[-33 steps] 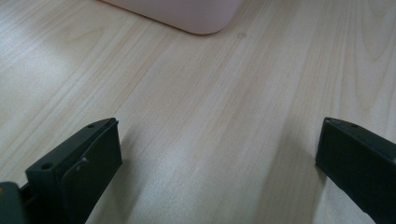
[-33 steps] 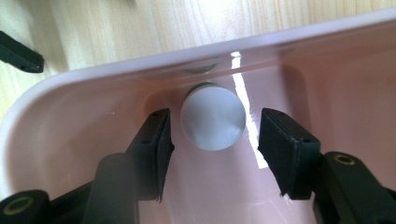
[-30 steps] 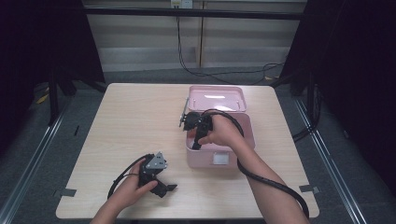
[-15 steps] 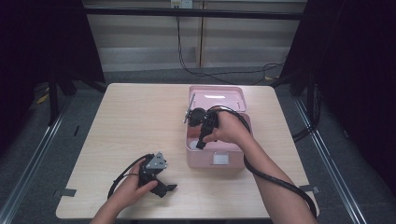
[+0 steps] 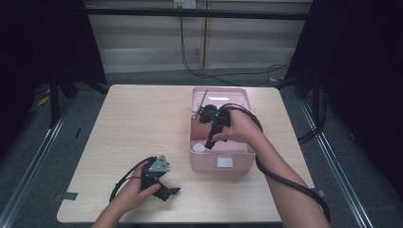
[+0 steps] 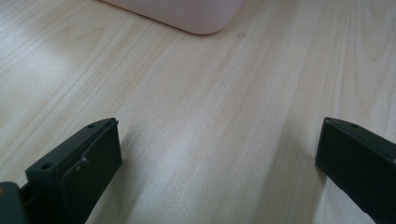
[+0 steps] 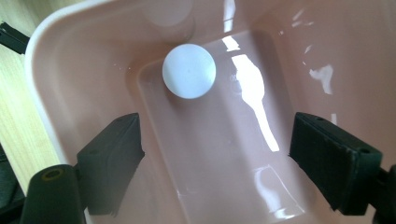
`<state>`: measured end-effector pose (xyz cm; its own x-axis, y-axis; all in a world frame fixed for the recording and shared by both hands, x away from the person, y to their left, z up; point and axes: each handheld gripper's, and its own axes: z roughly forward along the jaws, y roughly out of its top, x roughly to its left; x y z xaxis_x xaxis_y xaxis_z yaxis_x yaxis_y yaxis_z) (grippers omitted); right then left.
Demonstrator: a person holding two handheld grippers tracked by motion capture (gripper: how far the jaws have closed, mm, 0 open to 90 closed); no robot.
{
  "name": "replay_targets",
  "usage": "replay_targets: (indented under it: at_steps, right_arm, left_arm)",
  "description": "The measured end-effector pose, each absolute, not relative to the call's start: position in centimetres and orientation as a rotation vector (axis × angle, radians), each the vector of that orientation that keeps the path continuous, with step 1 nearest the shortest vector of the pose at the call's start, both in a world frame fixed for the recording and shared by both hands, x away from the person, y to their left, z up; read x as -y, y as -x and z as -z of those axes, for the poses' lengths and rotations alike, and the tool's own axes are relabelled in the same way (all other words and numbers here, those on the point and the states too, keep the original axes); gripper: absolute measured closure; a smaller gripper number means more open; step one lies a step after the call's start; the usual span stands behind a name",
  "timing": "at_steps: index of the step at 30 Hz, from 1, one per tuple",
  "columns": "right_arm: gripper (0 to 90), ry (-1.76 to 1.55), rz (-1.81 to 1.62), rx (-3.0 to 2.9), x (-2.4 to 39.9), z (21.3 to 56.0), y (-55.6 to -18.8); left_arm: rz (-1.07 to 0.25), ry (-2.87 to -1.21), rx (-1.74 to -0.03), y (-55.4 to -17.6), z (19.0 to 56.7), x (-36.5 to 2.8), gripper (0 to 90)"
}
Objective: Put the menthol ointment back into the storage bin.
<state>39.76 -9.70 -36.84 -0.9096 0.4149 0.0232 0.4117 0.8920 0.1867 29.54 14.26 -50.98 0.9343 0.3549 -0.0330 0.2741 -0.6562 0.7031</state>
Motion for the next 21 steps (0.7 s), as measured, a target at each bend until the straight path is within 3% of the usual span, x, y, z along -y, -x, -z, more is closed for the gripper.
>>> replay_targets:
  at_steps: [21]
  right_arm:
    - [17.2,-0.745,-0.338,-3.014,13.5,33.4,-39.2]
  left_arm:
    - [-0.139,-2.323,-0.444,-29.5,51.0,-14.3,0.0]
